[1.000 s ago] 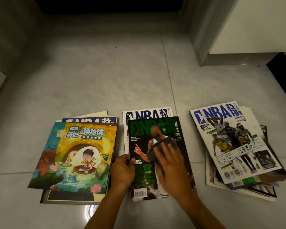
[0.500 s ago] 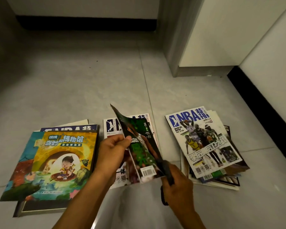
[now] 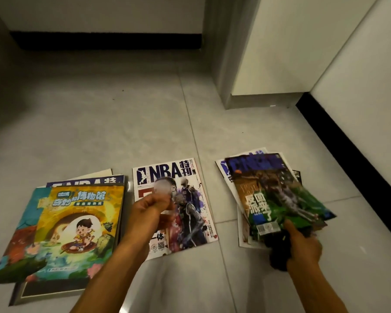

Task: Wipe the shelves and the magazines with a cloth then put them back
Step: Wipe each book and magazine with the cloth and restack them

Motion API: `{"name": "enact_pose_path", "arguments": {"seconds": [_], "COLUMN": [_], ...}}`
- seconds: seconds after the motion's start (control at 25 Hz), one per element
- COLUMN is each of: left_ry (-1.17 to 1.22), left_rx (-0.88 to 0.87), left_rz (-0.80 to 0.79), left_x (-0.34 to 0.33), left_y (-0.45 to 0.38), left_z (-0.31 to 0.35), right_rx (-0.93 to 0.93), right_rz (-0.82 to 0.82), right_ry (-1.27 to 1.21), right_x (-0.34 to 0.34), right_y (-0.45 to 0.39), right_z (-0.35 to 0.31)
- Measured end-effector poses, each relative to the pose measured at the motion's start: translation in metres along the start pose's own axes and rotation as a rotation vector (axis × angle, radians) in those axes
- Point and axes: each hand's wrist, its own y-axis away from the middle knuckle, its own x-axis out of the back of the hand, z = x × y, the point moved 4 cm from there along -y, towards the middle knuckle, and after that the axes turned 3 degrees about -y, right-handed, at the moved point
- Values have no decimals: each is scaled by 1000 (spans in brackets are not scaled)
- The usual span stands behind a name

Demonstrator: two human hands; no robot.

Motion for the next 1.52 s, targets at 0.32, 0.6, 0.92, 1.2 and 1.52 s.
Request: {"name": "enact_pose_path", "arguments": {"seconds": [0.32,0.6,0.92,1.2,1.52], "left_ry": [-673,-788,-178,-519,-561], "left_rx": [-38,69,65,46,67], "left_rz": [236,334,230,111,35], "left_x": [42,32,32,34,39], "left_y": [-33,-48,-39,-30,-46], "left_z": [-90,-102,-101,-122,-117], "right_rx": [-382,-112,72,1015,1130], "right_rz": [-11,-386,-641,-690,-734], "right_ry": [236,419,285,1180,1291], "right_x": [17,-27,-71,-119,-108], "right_y": [20,62,138,104,74], "right_z": [62,113,20,89,107]}}
